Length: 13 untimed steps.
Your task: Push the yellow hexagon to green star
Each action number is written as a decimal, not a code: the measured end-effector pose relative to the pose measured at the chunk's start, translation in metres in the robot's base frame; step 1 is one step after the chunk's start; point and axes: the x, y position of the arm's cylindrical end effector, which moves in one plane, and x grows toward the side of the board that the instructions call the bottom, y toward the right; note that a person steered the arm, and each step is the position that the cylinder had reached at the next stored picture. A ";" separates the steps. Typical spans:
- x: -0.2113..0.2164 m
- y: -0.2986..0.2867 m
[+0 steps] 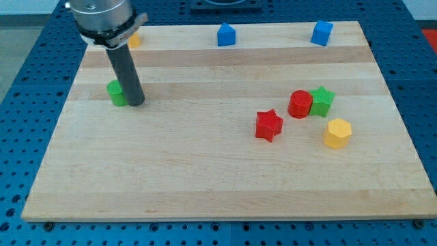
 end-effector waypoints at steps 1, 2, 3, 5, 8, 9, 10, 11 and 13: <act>0.000 -0.007; 0.000 -0.006; 0.028 0.022; 0.120 0.127; 0.141 0.329; 0.134 0.354; 0.127 0.356; 0.132 0.355; 0.127 0.341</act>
